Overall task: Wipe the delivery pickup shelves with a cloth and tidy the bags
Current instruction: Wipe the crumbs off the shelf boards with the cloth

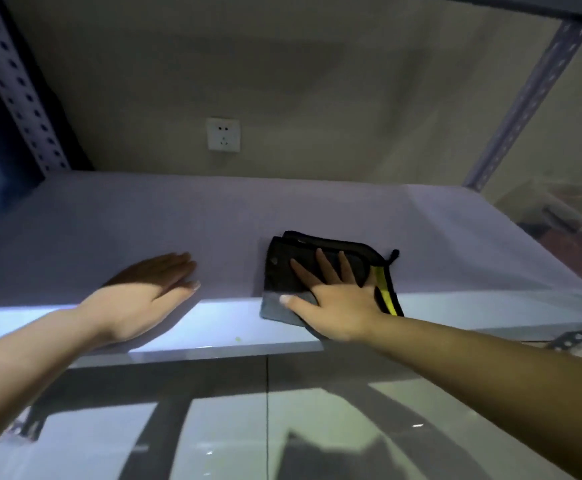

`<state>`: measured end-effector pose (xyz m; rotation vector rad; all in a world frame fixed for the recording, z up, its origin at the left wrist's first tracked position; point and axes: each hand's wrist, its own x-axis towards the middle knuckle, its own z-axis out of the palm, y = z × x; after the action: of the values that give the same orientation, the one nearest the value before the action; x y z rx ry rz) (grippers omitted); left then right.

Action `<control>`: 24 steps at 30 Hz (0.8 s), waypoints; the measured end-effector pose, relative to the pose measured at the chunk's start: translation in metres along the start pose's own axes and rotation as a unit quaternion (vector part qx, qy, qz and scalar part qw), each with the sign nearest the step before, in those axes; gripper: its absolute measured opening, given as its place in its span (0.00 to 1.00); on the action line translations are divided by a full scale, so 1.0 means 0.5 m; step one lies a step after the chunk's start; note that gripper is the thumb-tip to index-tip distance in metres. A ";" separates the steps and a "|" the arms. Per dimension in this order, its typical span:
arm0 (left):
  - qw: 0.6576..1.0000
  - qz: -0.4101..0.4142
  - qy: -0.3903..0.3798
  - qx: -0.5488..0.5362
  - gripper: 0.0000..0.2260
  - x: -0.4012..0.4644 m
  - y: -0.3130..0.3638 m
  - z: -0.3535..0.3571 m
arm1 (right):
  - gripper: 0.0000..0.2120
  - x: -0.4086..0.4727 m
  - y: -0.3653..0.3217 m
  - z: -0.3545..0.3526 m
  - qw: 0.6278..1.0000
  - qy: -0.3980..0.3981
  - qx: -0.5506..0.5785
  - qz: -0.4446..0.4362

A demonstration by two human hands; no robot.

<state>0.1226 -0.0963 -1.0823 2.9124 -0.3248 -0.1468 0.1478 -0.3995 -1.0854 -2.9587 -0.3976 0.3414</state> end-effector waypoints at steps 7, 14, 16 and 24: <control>0.996 -0.071 0.036 0.036 0.38 -0.108 -0.090 -0.019 | 0.32 0.002 -0.231 0.031 0.976 -0.052 -0.035 -0.207; 0.995 -0.073 0.027 0.066 0.33 -0.113 -0.096 -0.018 | 0.30 -0.001 -0.165 0.013 0.967 -0.047 -0.054 -0.243; 0.993 -0.088 0.012 0.072 0.30 -0.098 -0.101 -0.013 | 0.28 0.004 -0.127 0.005 0.975 -0.039 -0.034 -0.215; 0.993 -0.087 -0.024 0.072 0.32 -0.070 -0.076 -0.003 | 0.30 0.056 -0.028 -0.007 0.997 -0.002 -0.007 0.078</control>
<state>0.0967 -0.0519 -1.0865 3.0821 -0.0910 -0.2303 0.1714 -0.3786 -1.0854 -3.0107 -0.1710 0.3621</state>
